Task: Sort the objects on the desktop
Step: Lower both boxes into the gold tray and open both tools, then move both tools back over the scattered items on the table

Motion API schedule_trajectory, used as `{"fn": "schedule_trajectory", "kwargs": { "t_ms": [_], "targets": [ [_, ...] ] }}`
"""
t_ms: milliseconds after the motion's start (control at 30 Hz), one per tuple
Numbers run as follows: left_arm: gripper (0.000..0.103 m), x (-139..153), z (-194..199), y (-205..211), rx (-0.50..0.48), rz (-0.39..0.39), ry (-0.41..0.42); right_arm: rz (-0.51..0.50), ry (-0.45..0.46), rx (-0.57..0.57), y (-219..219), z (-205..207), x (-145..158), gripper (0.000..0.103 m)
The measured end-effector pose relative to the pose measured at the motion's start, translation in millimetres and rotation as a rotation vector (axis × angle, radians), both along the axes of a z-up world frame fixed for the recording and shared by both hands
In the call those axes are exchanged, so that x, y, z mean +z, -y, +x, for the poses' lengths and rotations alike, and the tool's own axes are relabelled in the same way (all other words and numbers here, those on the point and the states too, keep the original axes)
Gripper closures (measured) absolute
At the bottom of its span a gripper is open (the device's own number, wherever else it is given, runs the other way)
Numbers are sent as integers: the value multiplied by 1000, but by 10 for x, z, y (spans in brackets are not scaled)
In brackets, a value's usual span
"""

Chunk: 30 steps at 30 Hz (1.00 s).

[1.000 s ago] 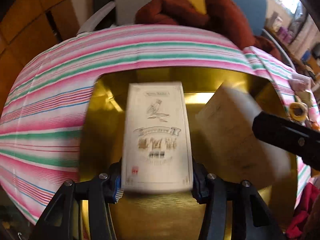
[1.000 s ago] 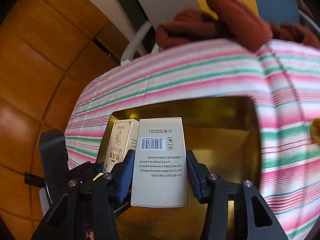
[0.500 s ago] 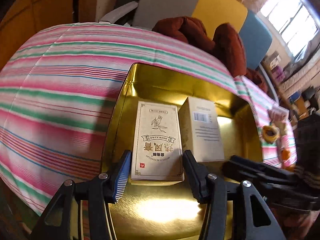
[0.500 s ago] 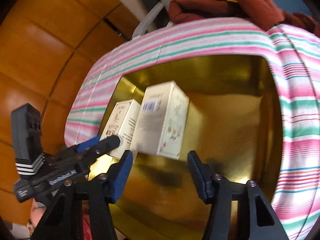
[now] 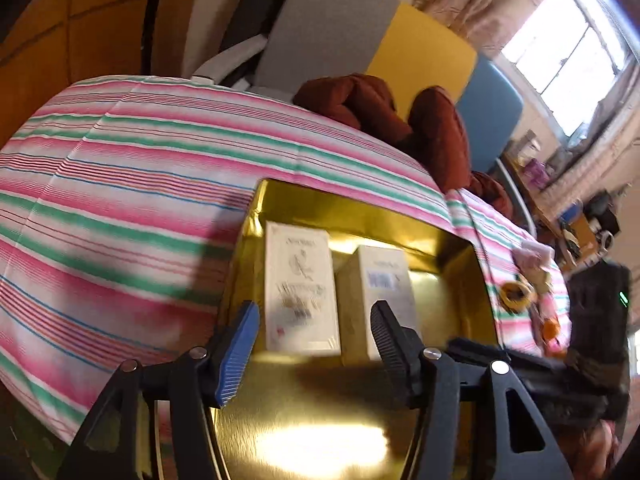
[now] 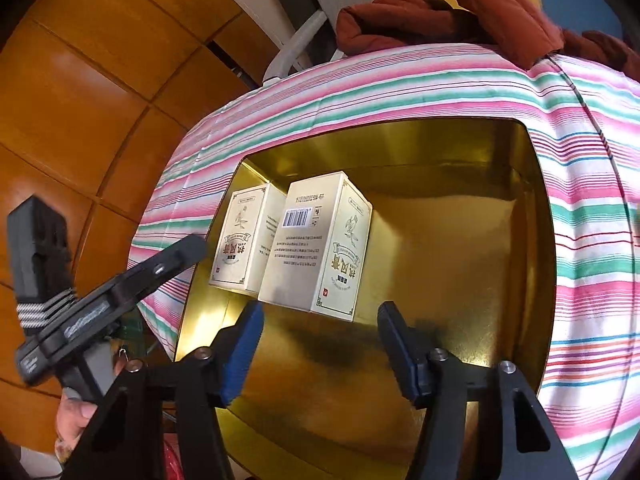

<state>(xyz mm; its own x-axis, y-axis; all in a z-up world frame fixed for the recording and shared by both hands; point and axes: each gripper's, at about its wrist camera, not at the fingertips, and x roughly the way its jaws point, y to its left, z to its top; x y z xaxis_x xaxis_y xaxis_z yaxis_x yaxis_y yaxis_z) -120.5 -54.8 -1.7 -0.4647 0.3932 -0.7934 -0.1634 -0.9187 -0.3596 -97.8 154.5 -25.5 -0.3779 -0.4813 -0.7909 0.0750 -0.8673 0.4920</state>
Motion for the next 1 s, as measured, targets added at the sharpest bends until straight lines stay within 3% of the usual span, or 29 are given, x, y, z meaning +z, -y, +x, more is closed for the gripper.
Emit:
{"fn": "schedule_trajectory", "kwargs": {
  "t_ms": [100, 233, 300, 400, 633, 733, 1000],
  "targets": [
    [55, -56, 113, -110, -50, -134, 25, 17, -3, 14, 20, -3, -6, 42],
    [67, -269, 185, -295, -127, -247, 78, 4, 22, 26, 50, -75, -91, 48],
    [68, -369, 139, -363, -124, -310, 92, 16, 32, 37, 80, -120, -127, 50],
    [68, -465, -2, -400, -96, -339, 112, 25, 41, 46, 135, -226, -177, 50],
    [68, -471, -284, -304, 24, -289, 116, 11, 47, 86, 304, -559, -240, 50],
    [68, -512, -346, -240, 53, -232, 140, -21, 61, 80, 362, -693, -286, 50],
    [67, -450, -122, -195, 95, -148, 134, -63, 44, 23, 431, -954, -325, 52]
  ]
}}
